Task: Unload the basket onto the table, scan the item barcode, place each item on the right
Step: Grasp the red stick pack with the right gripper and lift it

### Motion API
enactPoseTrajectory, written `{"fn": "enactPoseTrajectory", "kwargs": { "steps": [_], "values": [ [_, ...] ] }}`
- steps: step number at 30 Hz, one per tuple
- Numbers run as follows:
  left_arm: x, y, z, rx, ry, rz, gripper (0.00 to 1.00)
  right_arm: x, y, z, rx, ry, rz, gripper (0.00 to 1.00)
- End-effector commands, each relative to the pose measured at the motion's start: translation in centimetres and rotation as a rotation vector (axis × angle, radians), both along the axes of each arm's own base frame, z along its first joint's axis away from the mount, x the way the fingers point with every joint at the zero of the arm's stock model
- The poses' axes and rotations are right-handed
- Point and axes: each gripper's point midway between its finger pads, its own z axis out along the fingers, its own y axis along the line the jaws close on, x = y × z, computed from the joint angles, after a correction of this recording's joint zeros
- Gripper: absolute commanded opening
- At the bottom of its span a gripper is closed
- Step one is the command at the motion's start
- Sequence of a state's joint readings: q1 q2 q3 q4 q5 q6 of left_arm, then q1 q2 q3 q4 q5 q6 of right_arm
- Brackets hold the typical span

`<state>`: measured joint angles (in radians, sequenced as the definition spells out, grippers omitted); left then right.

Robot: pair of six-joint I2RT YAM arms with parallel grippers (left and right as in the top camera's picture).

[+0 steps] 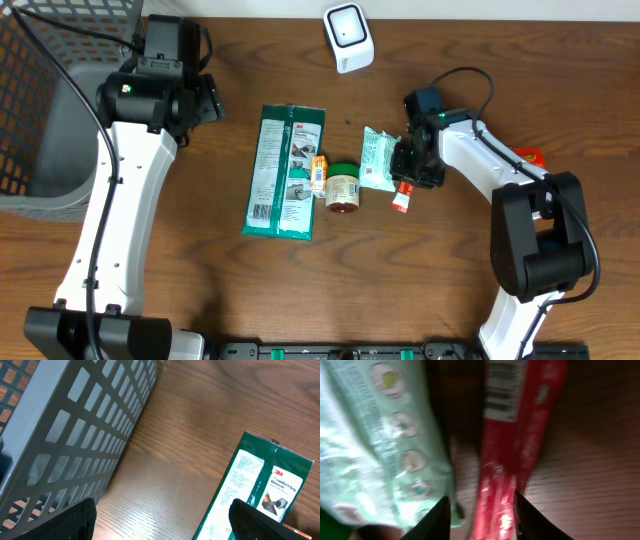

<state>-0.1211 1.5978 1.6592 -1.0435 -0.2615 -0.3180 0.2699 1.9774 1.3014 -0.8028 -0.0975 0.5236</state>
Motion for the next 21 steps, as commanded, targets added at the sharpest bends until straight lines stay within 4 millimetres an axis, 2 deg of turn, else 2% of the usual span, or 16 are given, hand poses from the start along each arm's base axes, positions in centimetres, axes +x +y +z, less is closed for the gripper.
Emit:
{"fn": "enactPoseTrajectory", "kwargs": {
  "steps": [1, 8, 11, 21],
  "values": [
    [0.0, 0.3, 0.0, 0.007, 0.0, 0.017, 0.85, 0.2, -2.1, 0.5, -0.12, -0.036, -0.017, 0.33],
    [0.0, 0.3, 0.0, 0.007, -0.001, 0.017, 0.85, 0.3, -4.5, 0.6, -0.239, -0.045, 0.154, 0.25],
    [0.0, 0.3, 0.0, 0.007, -0.001, 0.017, 0.85, 0.4, -5.4, 0.6, -0.279, -0.047, 0.166, 0.27],
    [0.0, 0.3, 0.0, 0.007, 0.0, 0.017, 0.85, 0.4, -5.5, 0.9, -0.284, -0.04, 0.234, 0.31]
  ]
}}
